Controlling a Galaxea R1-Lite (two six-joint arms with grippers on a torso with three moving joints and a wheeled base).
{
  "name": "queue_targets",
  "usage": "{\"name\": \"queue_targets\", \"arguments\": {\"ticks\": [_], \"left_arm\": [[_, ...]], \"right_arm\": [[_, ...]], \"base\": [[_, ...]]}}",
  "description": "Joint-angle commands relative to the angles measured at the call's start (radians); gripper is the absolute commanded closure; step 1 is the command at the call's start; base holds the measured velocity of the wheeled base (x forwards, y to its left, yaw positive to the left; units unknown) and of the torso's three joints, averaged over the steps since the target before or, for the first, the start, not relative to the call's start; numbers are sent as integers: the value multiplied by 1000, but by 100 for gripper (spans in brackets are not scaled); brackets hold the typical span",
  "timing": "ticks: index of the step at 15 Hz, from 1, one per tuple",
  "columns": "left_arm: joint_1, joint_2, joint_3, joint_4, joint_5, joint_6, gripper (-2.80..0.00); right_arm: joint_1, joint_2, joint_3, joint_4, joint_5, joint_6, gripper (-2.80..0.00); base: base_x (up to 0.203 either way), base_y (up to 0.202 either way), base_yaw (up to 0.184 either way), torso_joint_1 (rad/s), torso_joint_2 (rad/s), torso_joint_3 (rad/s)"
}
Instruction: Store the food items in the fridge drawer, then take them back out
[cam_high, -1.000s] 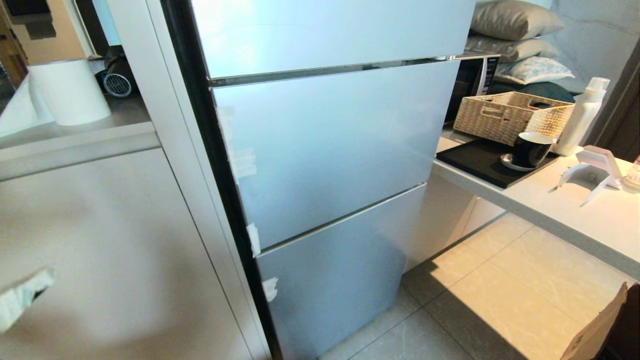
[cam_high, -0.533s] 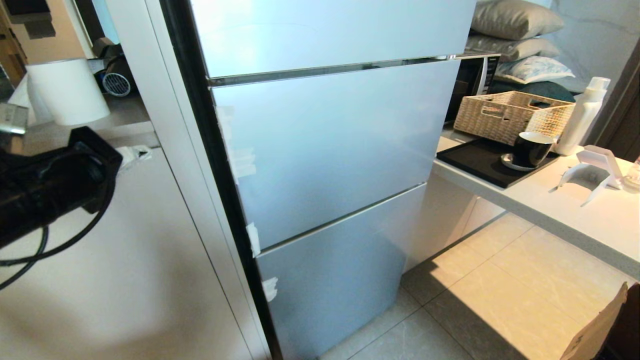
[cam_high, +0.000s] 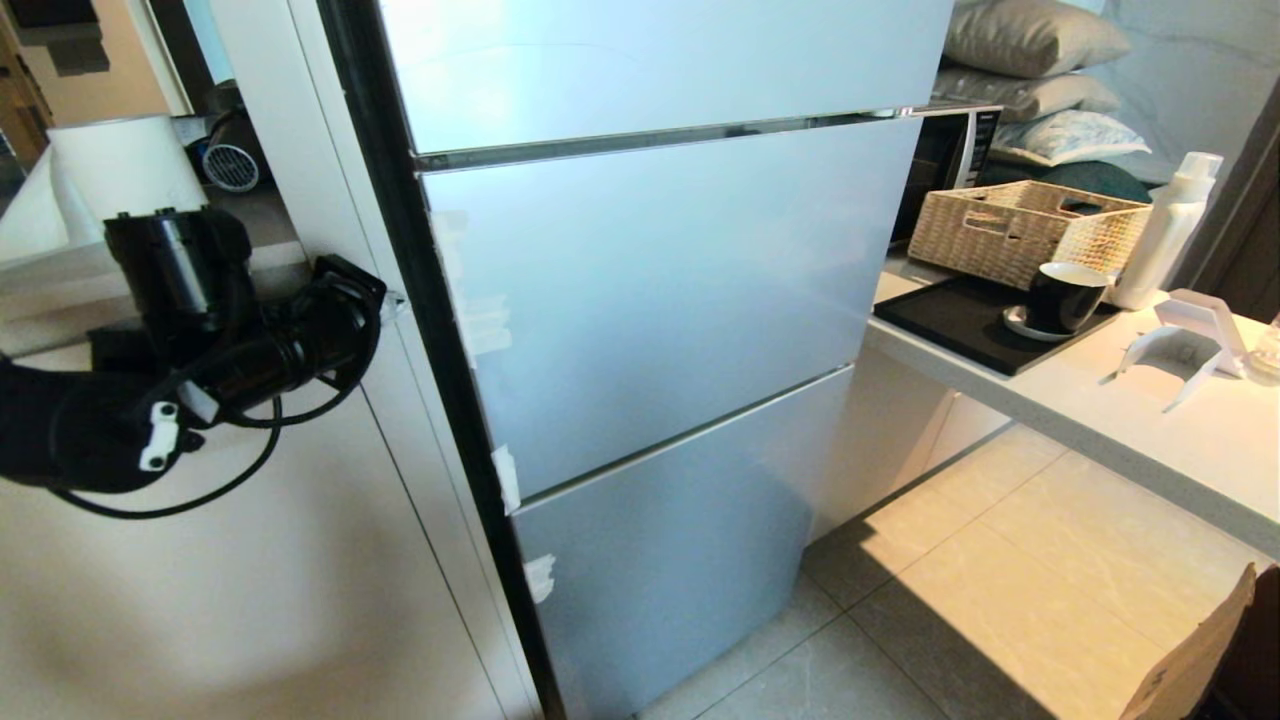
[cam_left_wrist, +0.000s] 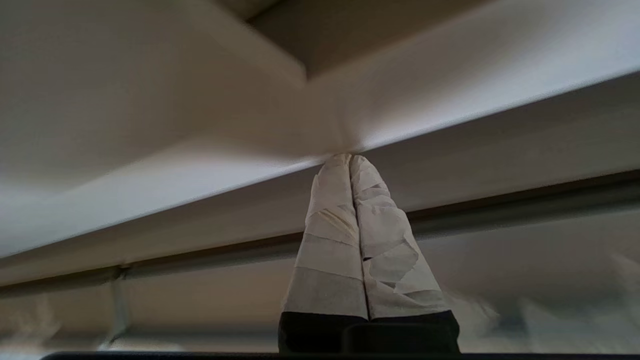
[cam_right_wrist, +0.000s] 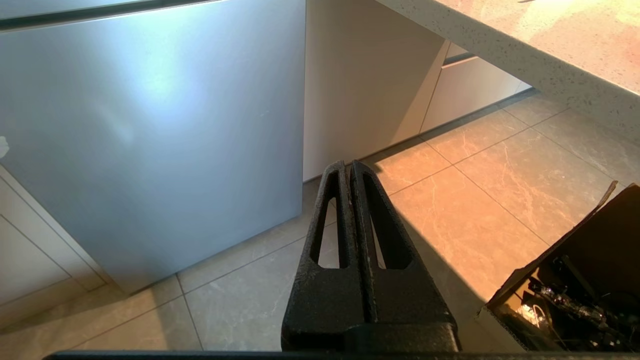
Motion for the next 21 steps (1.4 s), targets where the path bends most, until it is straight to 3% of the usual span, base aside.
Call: {"name": "queue_targets", "arguments": {"ticks": [1,8,15,21], "left_arm": [[-15,78,-24,-46,4,-4,0],[-109,105,-53,-45,10,-1,0],[-193,67,6,-46,32,-1,0],[-198,16,81,-48,74,1,0]], "right_arm": [[0,1,0,0,0,0,0],[0,1,0,0,0,-1,0],[1,1,0,0,0,0,0],[1,1,0,0,0,0,0]], "base": [[0,0,0,0,0,0],[0,0,0,0,0,0],[0,0,0,0,0,0],[0,0,0,0,0,0]]}}
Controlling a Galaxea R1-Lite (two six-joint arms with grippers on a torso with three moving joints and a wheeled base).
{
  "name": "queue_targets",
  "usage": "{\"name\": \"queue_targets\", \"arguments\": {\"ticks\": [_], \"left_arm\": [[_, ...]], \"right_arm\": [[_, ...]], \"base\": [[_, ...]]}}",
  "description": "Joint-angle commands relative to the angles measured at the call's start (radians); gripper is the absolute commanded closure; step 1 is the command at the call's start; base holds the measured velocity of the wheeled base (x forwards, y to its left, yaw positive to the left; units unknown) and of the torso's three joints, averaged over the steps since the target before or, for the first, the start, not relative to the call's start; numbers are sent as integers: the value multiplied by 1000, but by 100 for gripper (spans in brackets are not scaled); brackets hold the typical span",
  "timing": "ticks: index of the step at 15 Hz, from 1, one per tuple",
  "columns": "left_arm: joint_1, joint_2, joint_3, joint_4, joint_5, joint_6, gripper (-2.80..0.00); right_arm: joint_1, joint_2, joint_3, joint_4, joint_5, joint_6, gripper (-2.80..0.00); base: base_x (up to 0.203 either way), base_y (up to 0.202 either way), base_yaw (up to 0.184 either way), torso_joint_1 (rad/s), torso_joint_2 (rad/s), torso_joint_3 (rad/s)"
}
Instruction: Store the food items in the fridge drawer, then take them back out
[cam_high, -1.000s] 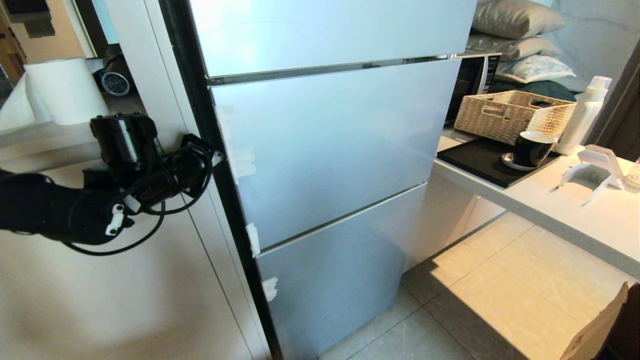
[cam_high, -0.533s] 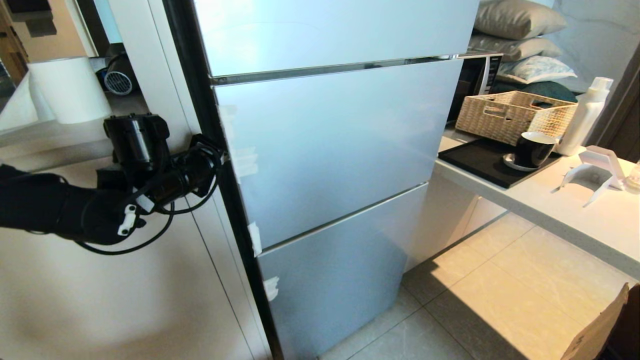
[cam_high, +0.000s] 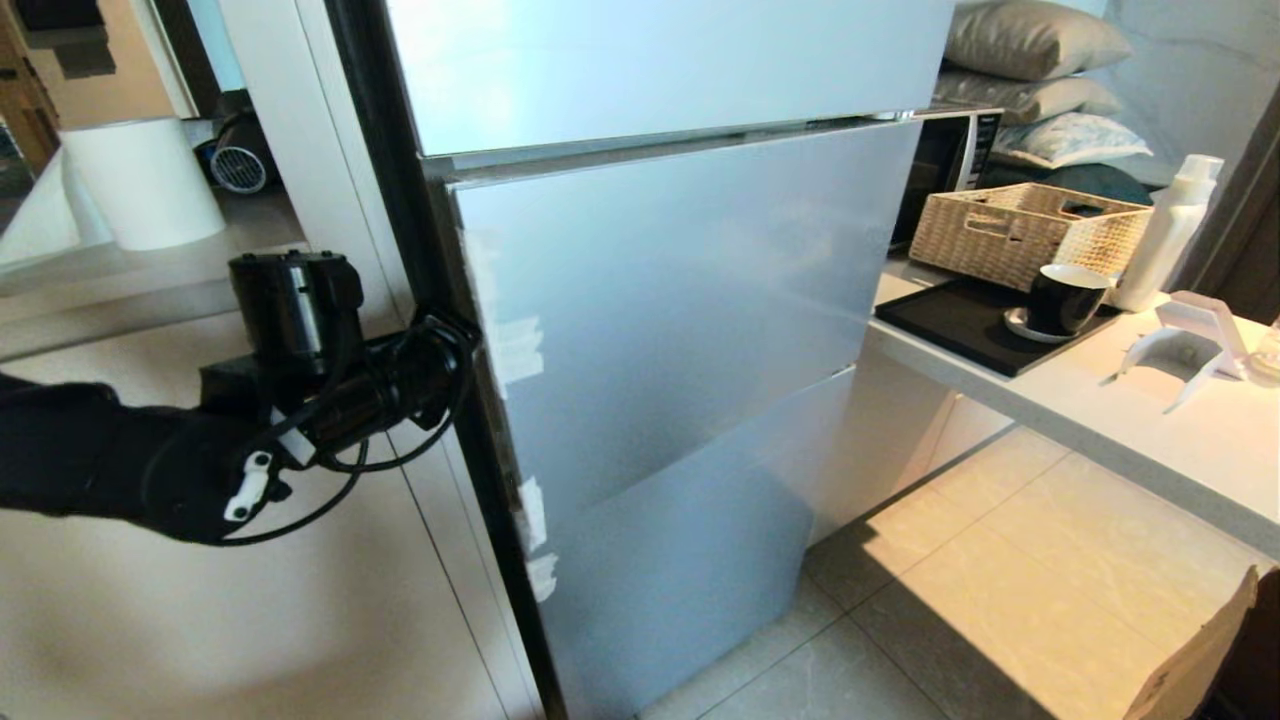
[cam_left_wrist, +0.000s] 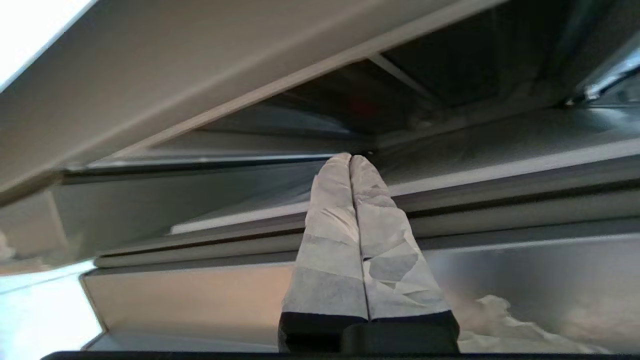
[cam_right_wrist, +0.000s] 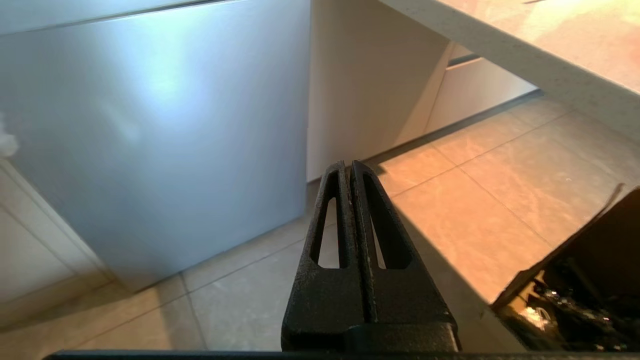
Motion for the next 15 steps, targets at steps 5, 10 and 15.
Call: {"name": "queue_targets", "arguments": {"ticks": [5,10,15], "left_arm": [[-11,-92,96,-14,17,-4,0],[-89,-265,271,-12,13,-3,0],[-111,-353,357,-12,14,-1,0]], "right_arm": [[-1,1,0,0,0,-1,0],[-1,1,0,0,0,0,0],[-1,1,0,0,0,-1,0]], "base": [[0,0,0,0,0,0],[0,0,0,0,0,0],[0,0,0,0,0,0]]}}
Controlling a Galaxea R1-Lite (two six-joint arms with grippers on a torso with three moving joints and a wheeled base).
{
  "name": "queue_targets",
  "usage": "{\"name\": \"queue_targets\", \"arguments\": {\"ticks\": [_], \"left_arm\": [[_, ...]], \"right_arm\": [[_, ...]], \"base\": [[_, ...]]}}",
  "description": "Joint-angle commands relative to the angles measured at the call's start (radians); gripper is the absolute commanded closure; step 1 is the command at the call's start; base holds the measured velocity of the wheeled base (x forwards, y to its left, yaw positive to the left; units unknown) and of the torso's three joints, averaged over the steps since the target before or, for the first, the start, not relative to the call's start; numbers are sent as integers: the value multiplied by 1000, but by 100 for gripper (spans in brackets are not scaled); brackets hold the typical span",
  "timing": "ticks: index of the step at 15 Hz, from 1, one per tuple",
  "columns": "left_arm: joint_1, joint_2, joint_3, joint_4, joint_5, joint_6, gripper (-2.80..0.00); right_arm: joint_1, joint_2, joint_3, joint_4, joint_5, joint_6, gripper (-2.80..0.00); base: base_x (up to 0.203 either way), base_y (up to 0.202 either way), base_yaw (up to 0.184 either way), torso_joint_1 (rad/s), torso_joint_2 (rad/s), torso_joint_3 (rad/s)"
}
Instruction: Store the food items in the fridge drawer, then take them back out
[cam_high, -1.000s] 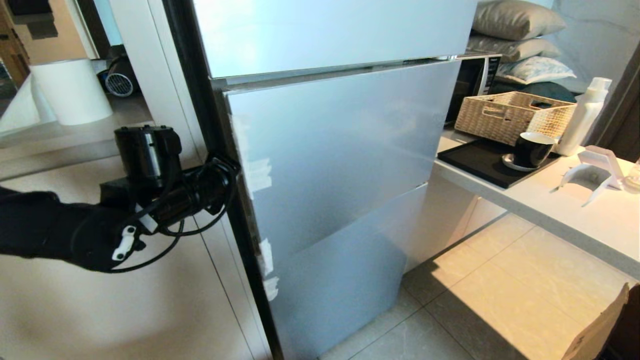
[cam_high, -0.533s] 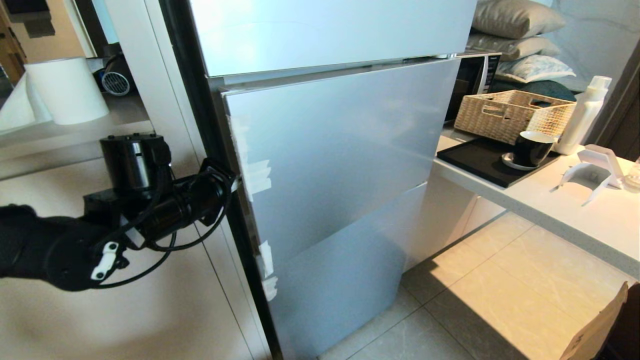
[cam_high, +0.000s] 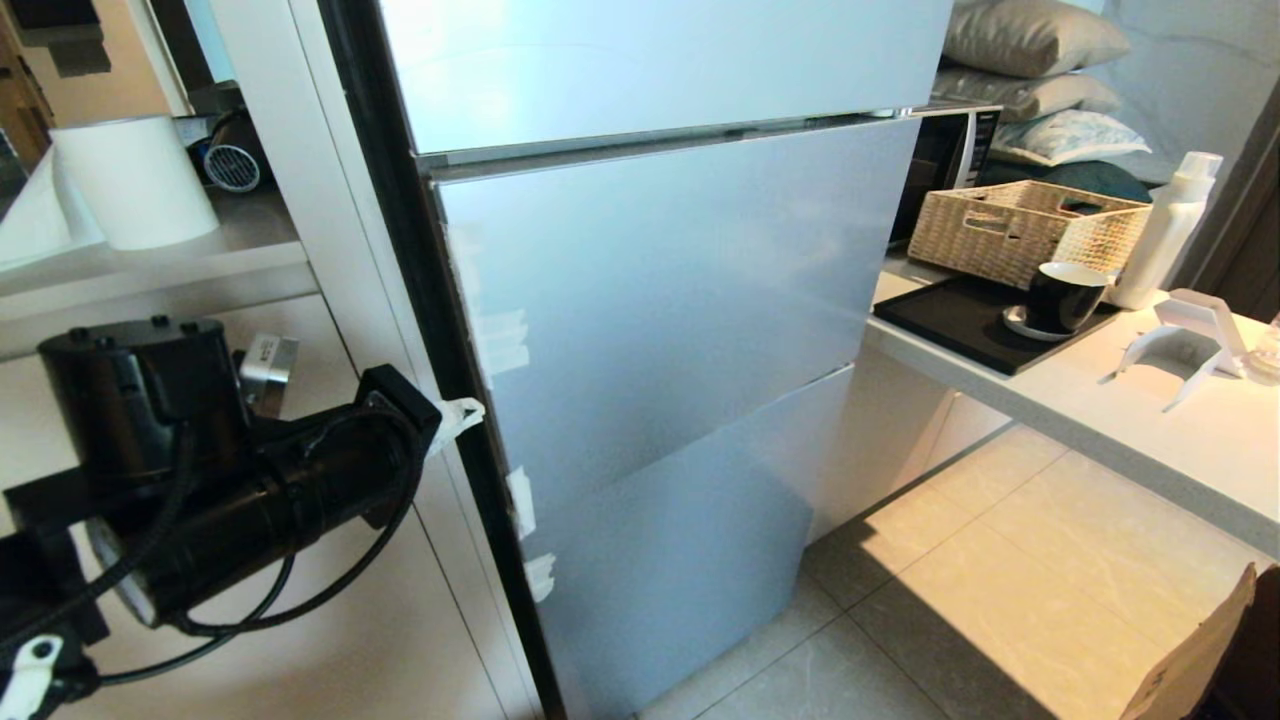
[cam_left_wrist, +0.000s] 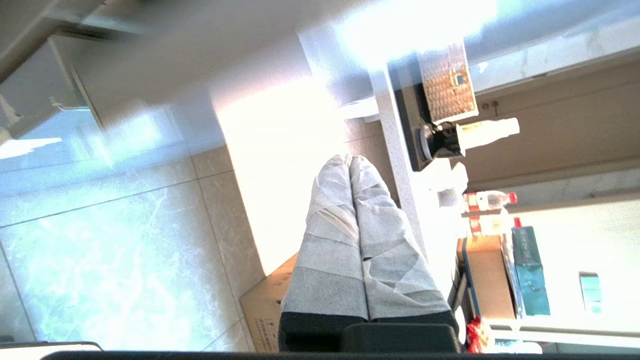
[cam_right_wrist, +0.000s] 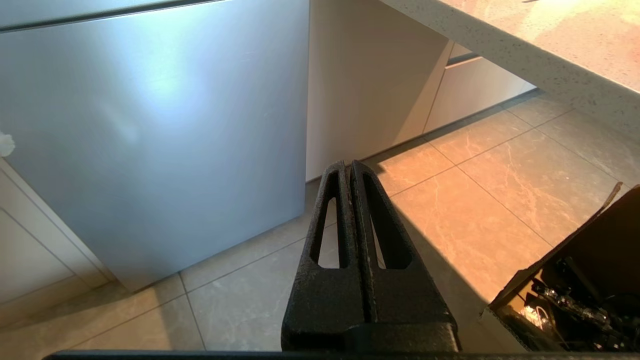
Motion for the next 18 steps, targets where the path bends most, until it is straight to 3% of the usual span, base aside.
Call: {"name": "queue_targets", "arguments": {"ticks": [1,4,7,18], "left_arm": [[2,-20,0,-5,6,-2,0],[85,20,-57,-25,87,85,0],[171,73,-131,-81,118,96,0],[178,295,-312,-136,96,86,0]], "right_arm": [[0,1,0,0,0,-1,0],[-1,1,0,0,0,-1,0],[-1,1,0,0,0,0,0],[-1,1,0,0,0,0,0]], "base": [[0,0,0,0,0,0],[0,0,0,0,0,0],[0,0,0,0,0,0],[0,0,0,0,0,0]]}}
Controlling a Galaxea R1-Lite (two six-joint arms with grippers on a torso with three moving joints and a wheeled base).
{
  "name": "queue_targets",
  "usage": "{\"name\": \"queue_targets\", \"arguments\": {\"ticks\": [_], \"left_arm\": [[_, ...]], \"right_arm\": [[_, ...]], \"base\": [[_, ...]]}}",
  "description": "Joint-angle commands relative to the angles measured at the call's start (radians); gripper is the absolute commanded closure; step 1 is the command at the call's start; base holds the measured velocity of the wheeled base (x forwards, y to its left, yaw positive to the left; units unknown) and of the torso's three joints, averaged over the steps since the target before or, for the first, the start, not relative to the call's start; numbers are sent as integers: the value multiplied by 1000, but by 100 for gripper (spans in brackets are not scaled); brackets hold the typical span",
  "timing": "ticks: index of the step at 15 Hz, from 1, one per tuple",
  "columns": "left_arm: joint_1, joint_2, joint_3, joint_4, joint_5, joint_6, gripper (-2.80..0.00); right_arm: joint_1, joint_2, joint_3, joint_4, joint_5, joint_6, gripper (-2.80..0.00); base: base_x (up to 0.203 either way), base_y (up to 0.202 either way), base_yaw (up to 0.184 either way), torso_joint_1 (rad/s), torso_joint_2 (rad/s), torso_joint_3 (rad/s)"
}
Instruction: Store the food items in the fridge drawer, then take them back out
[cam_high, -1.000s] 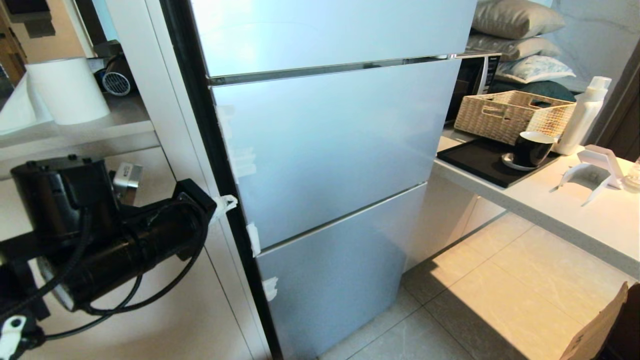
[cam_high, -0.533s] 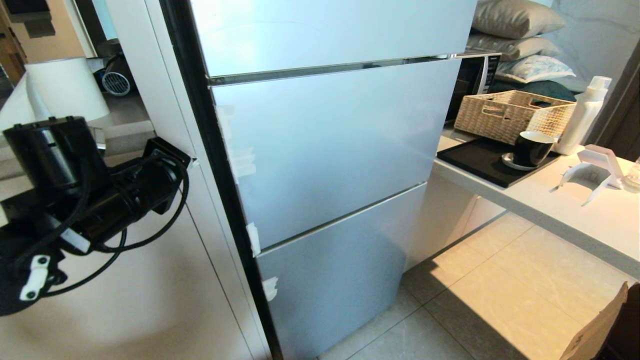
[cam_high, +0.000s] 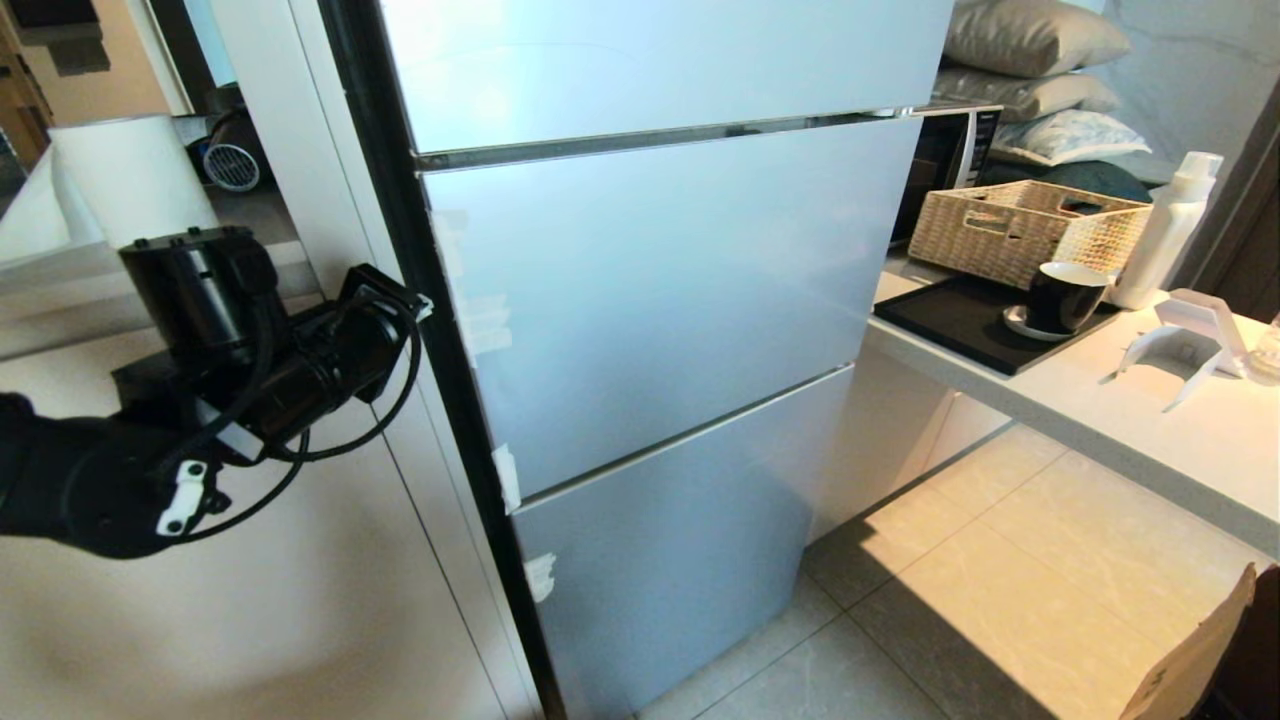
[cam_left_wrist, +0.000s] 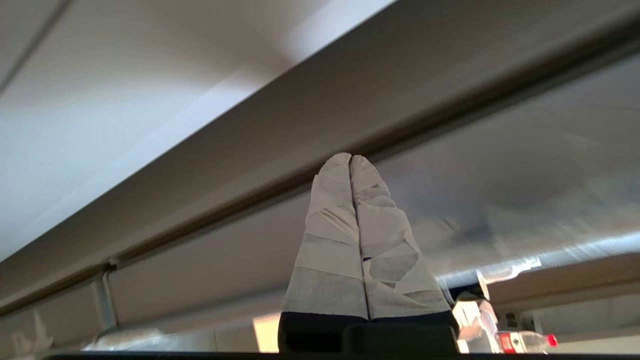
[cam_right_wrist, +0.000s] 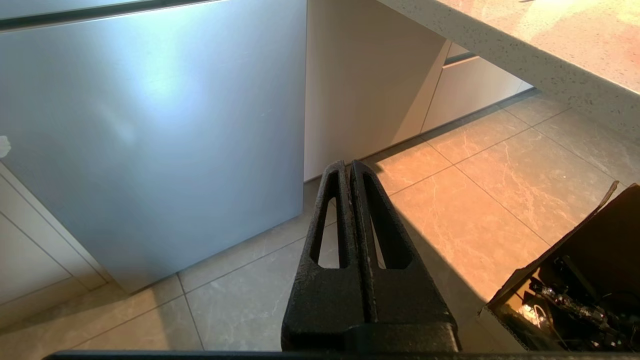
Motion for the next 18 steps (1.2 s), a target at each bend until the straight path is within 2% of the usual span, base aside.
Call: {"name": "queue_targets", "arguments": {"ticks": [1,5,10,18], "left_arm": [[0,64,-45,-5,9,-5,0],[-2,103,-71,-6,28,-14,0],[-70,81,-67,-5,49,-25,0],[-125,-2,16,-2,57,-25,0]], "right_arm": [[0,1,0,0,0,-1,0],[0,1,0,0,0,-1,0],[0,1,0,0,0,0,0],[1,1,0,0,0,0,0]], "base": [[0,0,0,0,0,0],[0,0,0,0,0,0],[0,0,0,0,0,0],[0,0,0,0,0,0]]}}
